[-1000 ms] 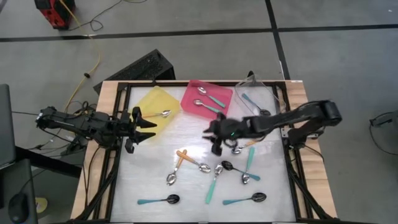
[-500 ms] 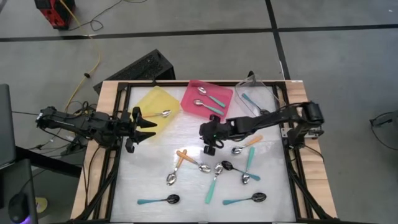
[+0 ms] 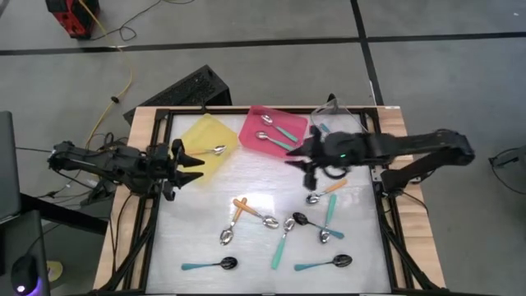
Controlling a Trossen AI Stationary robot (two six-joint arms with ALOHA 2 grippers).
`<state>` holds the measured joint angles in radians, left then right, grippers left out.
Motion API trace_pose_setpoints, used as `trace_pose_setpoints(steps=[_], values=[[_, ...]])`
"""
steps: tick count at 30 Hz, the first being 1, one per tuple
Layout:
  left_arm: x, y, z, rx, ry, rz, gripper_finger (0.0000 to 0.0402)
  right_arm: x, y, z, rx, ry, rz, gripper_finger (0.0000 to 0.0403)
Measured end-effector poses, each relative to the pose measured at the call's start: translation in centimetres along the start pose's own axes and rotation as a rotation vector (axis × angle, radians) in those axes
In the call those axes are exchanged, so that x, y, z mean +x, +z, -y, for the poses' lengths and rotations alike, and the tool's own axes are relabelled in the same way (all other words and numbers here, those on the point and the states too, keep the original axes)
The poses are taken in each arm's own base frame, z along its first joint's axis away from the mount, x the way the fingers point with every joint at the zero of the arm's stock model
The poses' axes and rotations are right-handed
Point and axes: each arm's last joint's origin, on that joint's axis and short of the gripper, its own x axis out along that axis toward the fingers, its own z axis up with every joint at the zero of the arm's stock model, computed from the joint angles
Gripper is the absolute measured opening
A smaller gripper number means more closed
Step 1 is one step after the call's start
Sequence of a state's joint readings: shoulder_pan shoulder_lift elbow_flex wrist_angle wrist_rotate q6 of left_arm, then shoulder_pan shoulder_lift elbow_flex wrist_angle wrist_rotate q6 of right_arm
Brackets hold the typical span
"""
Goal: Sort silverware by color (type)
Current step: Put the yellow spoon into the yellow bin
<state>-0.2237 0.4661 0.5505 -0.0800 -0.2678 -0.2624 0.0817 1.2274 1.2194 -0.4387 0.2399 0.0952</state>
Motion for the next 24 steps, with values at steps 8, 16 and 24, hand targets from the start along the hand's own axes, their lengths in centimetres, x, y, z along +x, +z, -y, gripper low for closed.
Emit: trace_pose_setpoints(steps=[8, 16, 24], values=[[-1.1, -0.1, -0.7, 0.014, 0.113, -0.026, 0.0171, -6.6, -0.8, 2.0, 0.038, -0.135, -0.036, 0.0136], [-0.9, -1.5, -1.1, -0.026, 0.208, -0.143, 0.0171, -9.3, -4.8, 1.9, 0.178, -0.237, -0.193, 0.0136], [-0.8, -1.5, -1.0, -0.006, 0.186, -0.153, 0.0171, -8.2, -10.0, 0.0, 0.261, -0.245, -0.218, 0.0136]])
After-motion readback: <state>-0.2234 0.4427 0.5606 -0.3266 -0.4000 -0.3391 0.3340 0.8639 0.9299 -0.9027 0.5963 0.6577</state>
